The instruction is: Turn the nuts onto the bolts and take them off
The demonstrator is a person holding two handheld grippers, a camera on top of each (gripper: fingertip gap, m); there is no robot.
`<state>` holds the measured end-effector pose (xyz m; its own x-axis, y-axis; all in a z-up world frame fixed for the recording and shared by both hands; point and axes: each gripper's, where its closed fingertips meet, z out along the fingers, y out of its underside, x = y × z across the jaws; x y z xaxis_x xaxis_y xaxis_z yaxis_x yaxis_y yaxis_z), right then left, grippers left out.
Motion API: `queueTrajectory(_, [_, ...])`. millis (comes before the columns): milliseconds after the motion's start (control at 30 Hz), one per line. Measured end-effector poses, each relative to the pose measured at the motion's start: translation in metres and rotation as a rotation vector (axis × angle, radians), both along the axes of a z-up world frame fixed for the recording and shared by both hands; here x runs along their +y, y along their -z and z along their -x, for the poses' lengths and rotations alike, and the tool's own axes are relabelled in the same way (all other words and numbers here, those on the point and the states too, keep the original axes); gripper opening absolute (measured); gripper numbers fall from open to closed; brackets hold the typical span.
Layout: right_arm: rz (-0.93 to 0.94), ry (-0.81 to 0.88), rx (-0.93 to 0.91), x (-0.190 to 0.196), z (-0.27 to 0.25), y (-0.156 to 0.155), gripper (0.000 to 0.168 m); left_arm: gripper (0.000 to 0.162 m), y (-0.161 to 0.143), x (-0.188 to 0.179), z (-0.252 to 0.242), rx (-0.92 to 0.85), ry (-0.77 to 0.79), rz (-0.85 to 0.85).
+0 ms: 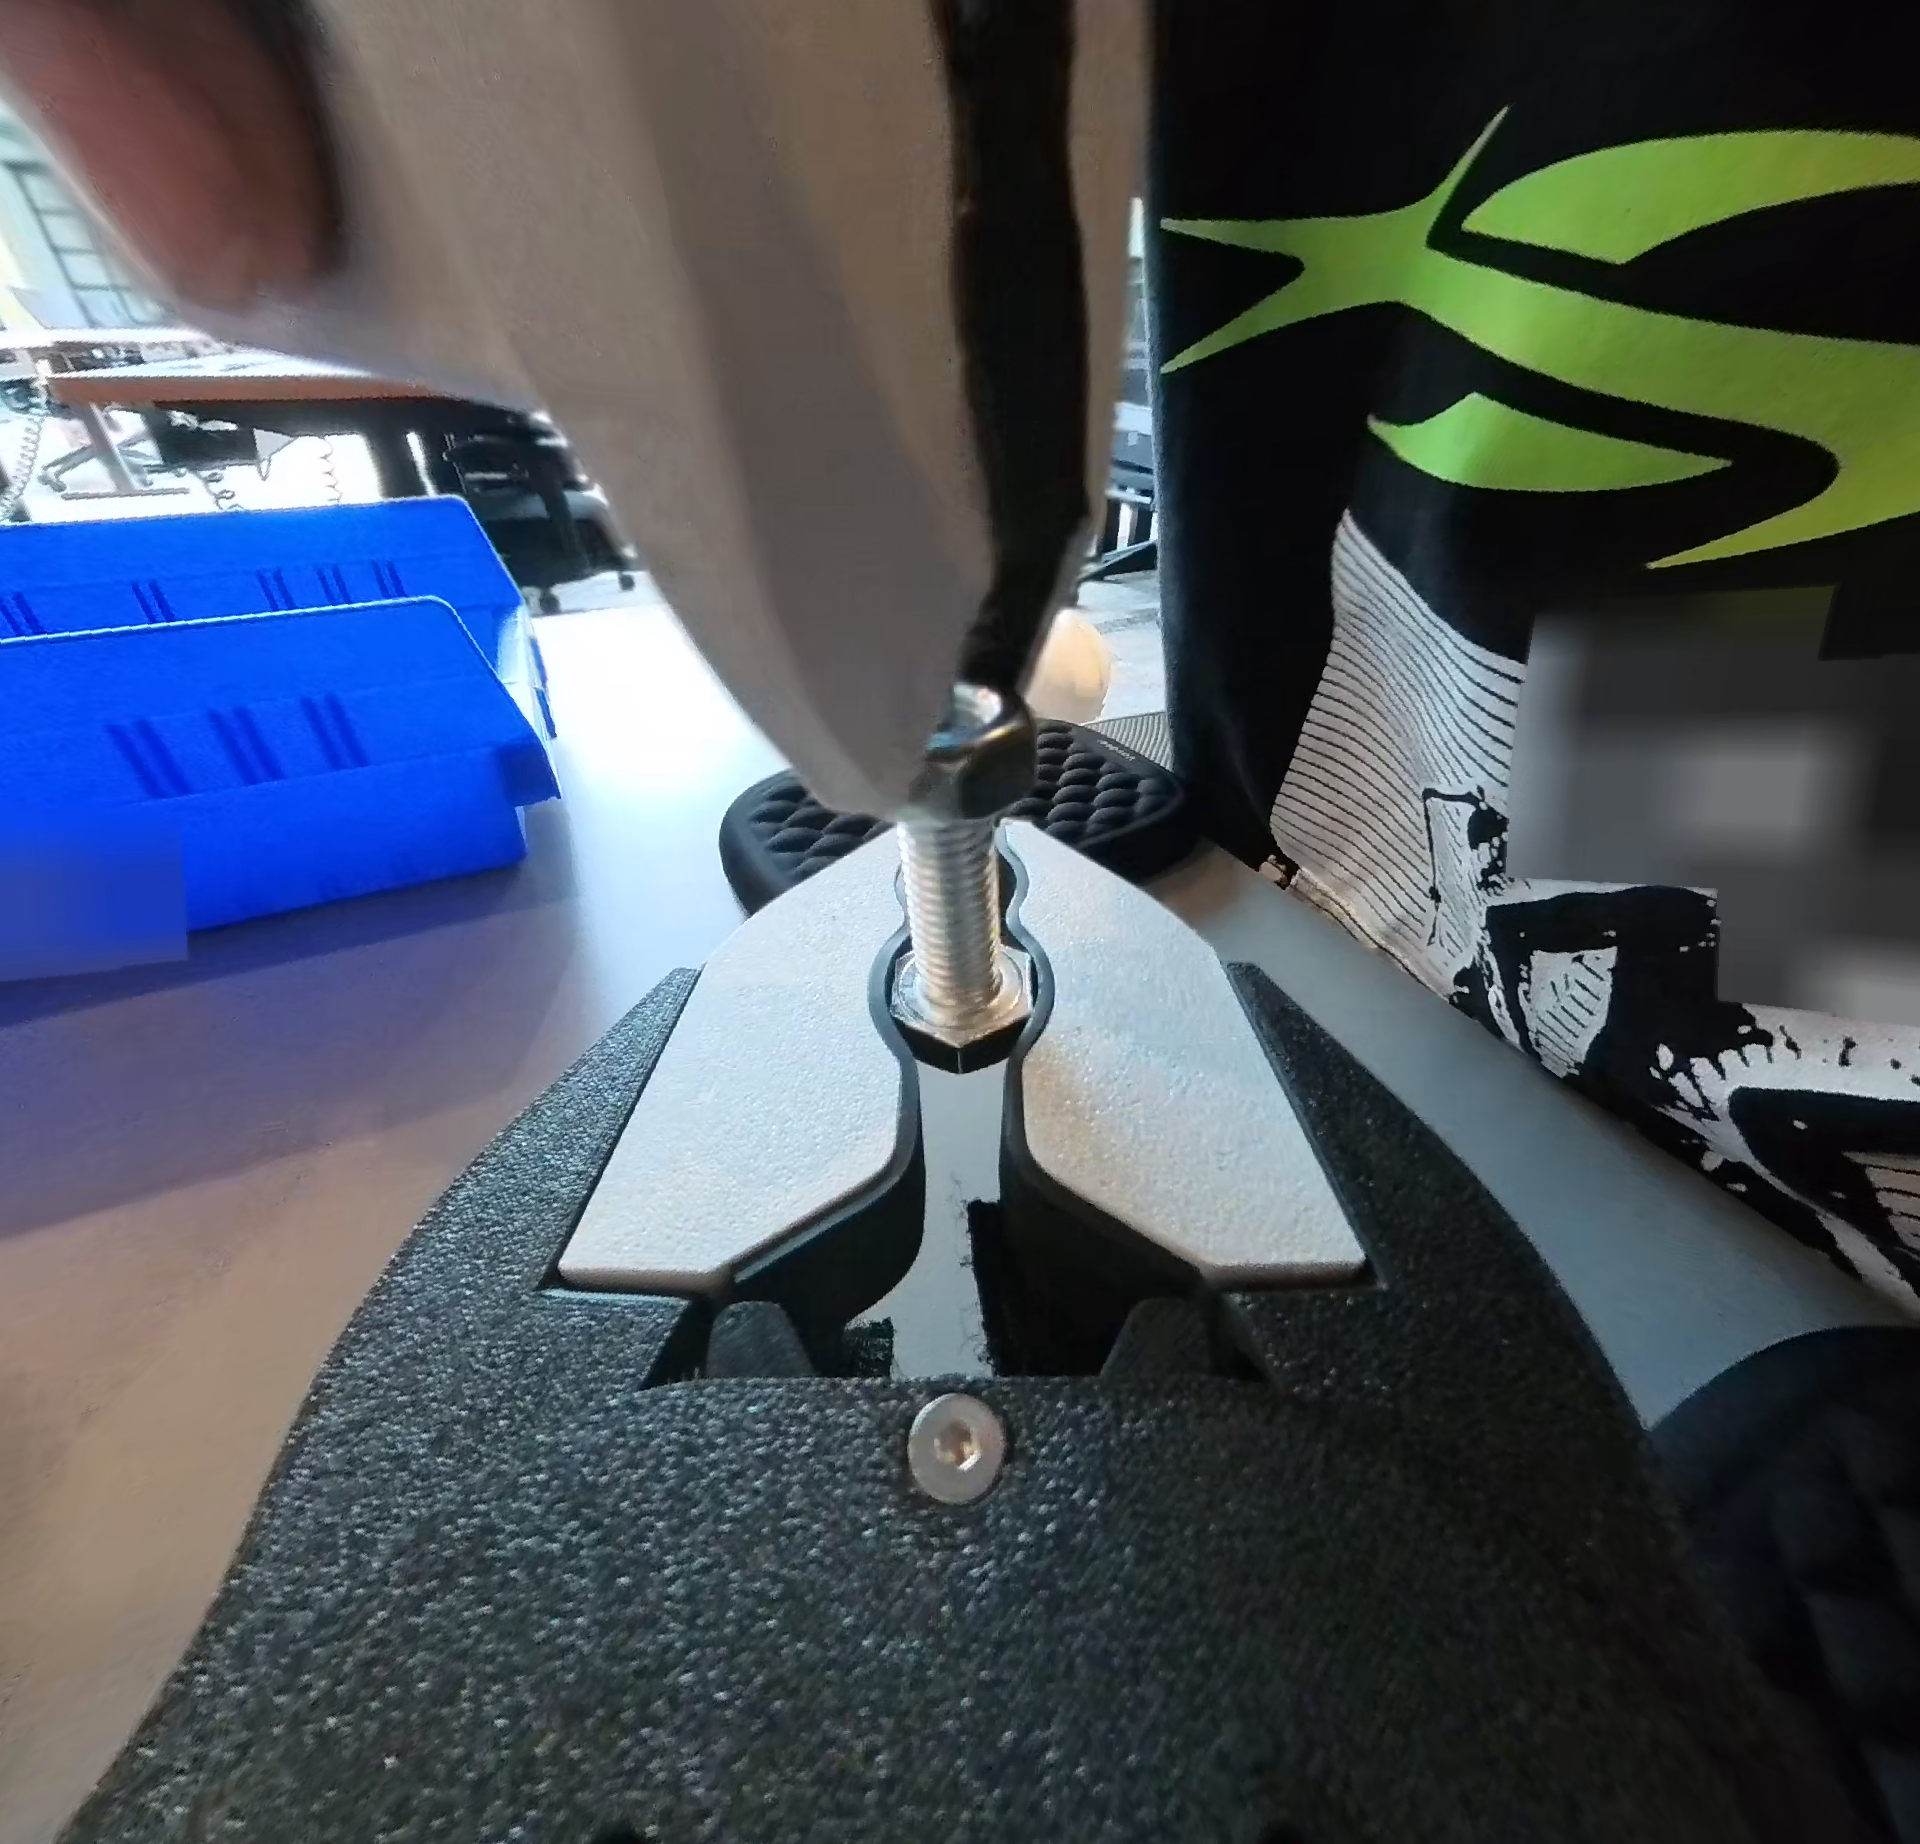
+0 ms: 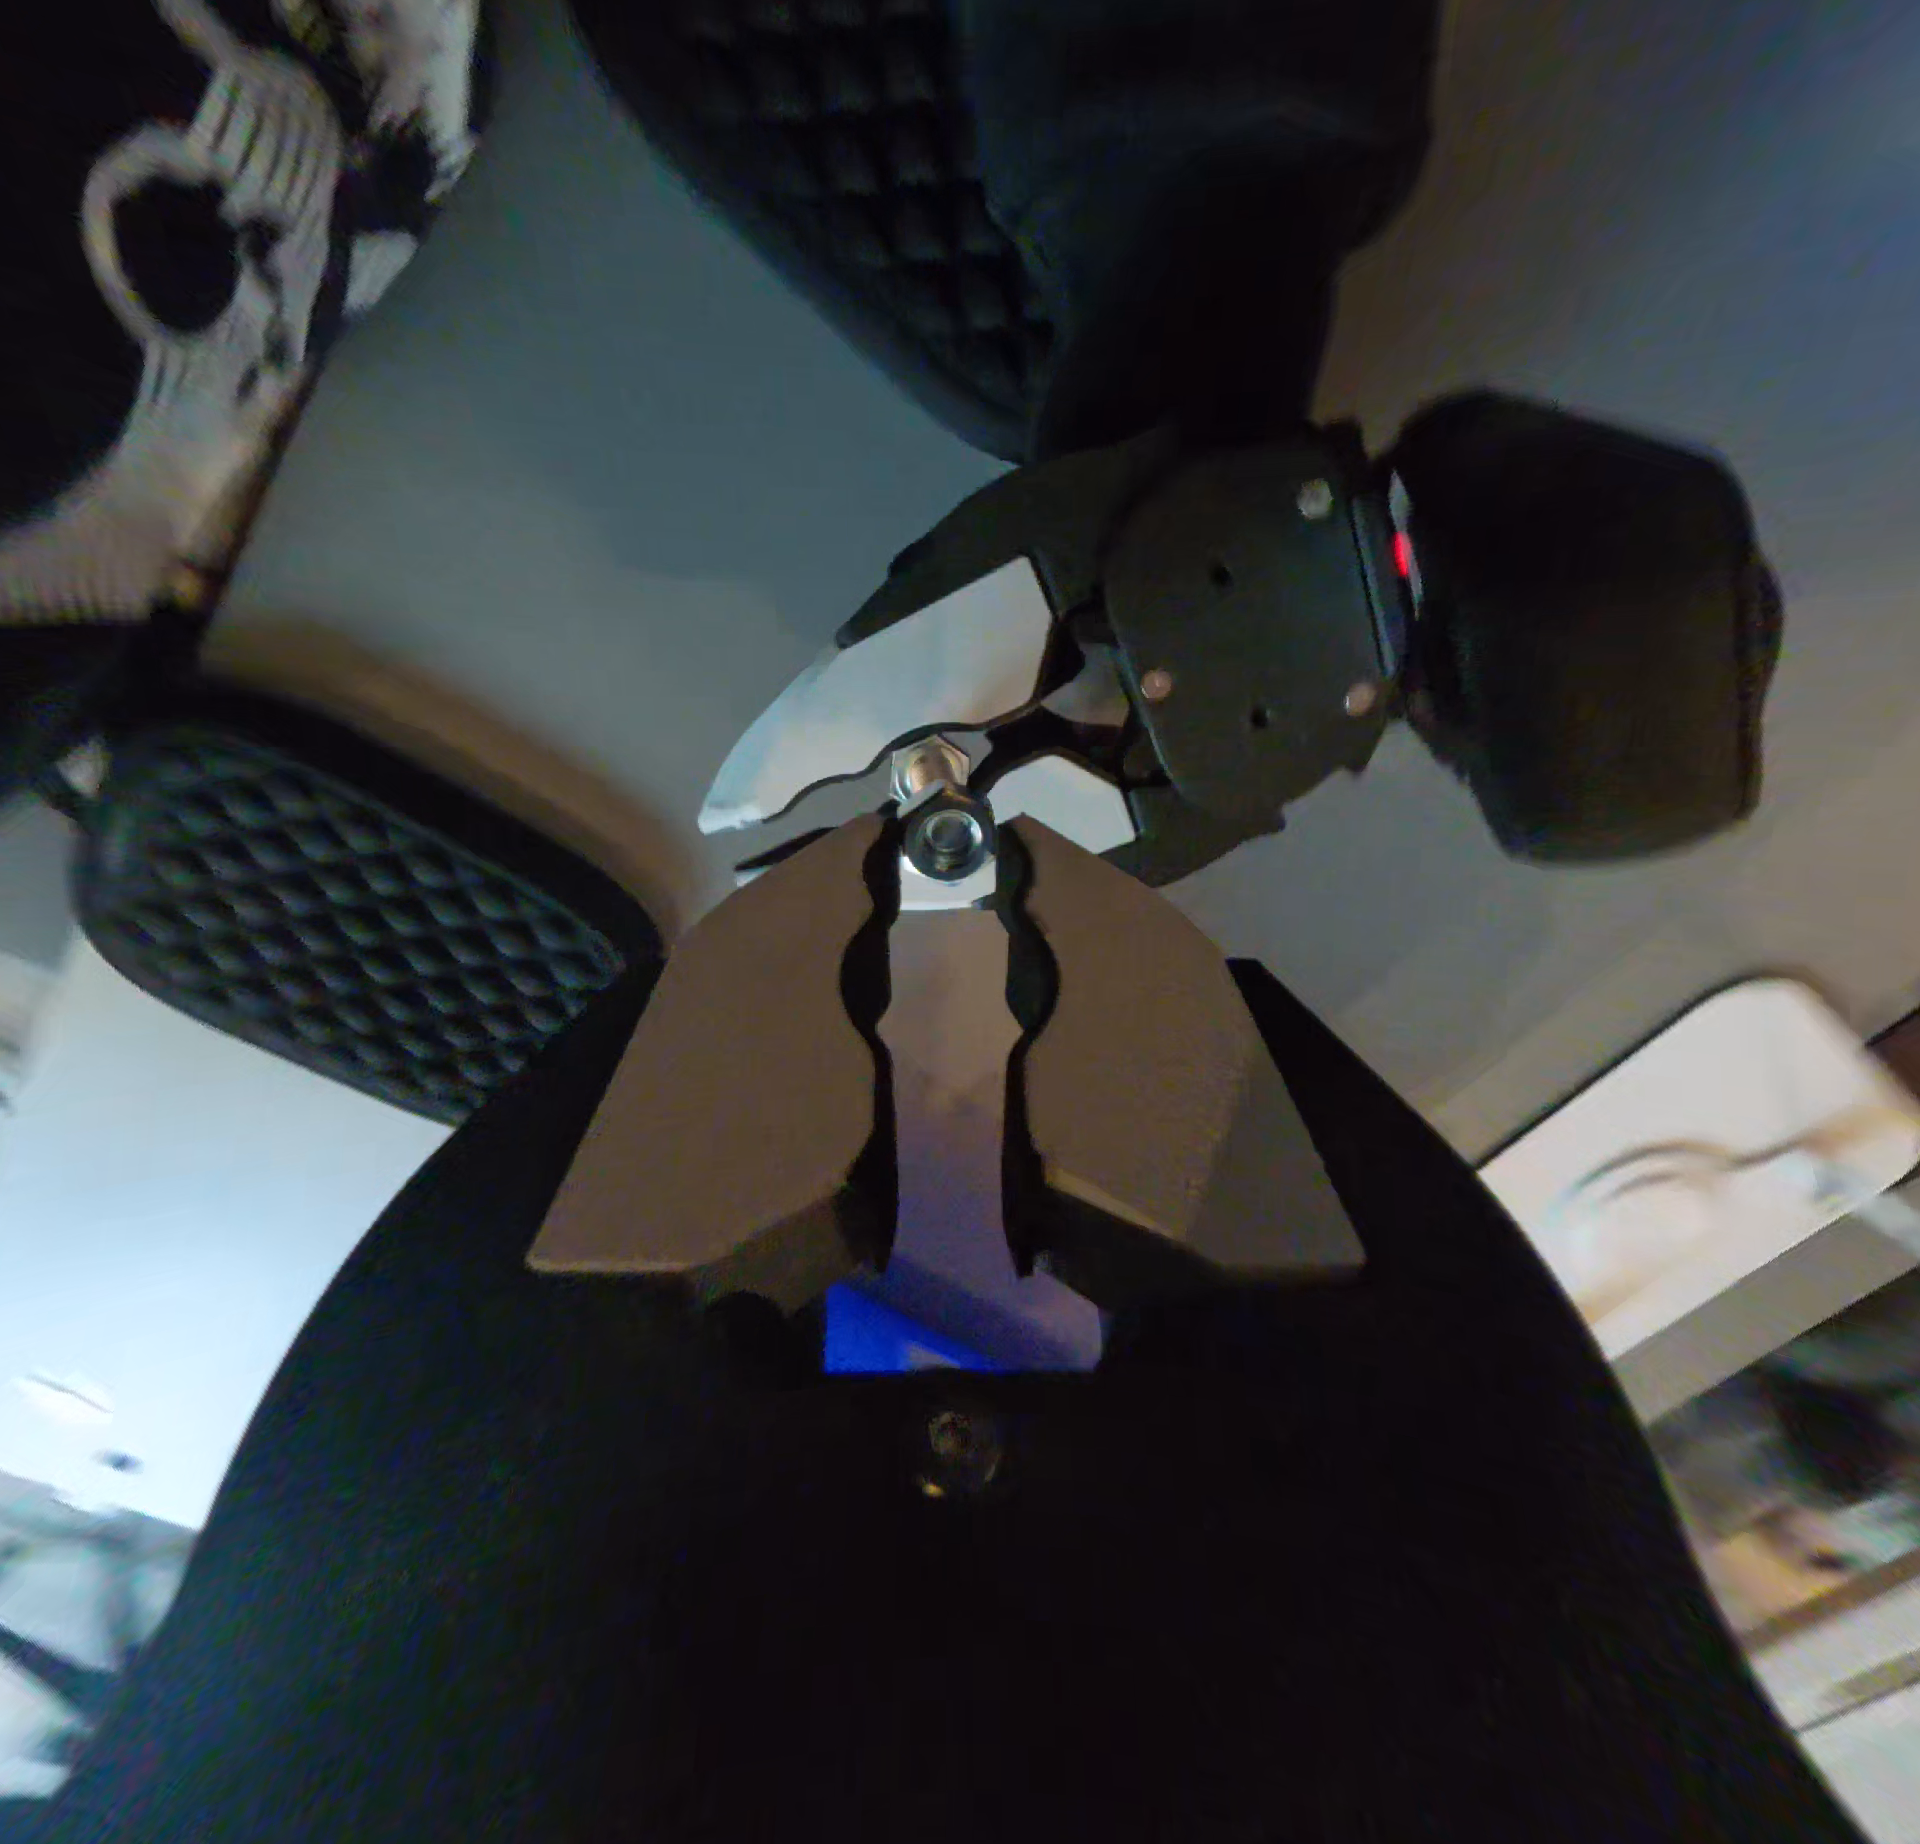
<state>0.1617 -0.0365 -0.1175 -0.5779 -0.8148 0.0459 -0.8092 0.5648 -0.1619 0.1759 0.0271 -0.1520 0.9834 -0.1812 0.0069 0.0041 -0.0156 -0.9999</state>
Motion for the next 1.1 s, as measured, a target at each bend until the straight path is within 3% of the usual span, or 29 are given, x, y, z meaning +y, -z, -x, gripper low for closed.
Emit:
queueTrajectory(133, [-0.015,0.471,-0.038,0.001,0.001,0.0,0.017,0.01,0.0,0.0,0.0,0.0,-0.004,0.003])
queueTrajectory(300, [0.035,0.564,-0.06,0.001,0.001,0.001,0.017,0.01,0.0,0.0,0.0,0.002,-0.002,0.002])
queueTrajectory(367, [0.05,0.481,-0.066,-0.002,-0.001,0.001,0.036,0.01,0.0,0.0,0.0,0.002,-0.001,-0.001])
queueTrajectory(433, [0.073,0.27,-0.071,-0.003,-0.006,-0.002,0.048,0.01,0.0,0.0,0.0,0.002,0.001,-0.001])
queueTrajectory(567, [0.103,-0.265,0.045,-0.001,0.001,-0.01,0.046,0.01,0.0,0.0,0.0,0.001,0.003,-0.003])
queueTrajectory(633, [0.087,-0.424,0.061,0.0,0.002,-0.009,0.039,0.01,0.0,0.0,-0.001,0.001,0.005,-0.003])
queueTrajectory(933, [-0.051,-0.574,0.022,-0.001,0.006,0.003,0.026,0.01,-0.001,-0.001,-0.001,-0.004,0.008,-0.008])
queueTrajectory(967, [-0.053,-0.568,0.031,-0.001,0.007,0.004,0.018,0.01,-0.001,-0.001,-0.001,-0.004,0.008,-0.008])
queueTrajectory(1100, [-0.044,-0.366,0.029,-0.001,0.01,0.004,0.016,0.01,-0.002,-0.001,0.001,-0.011,0.004,-0.016])
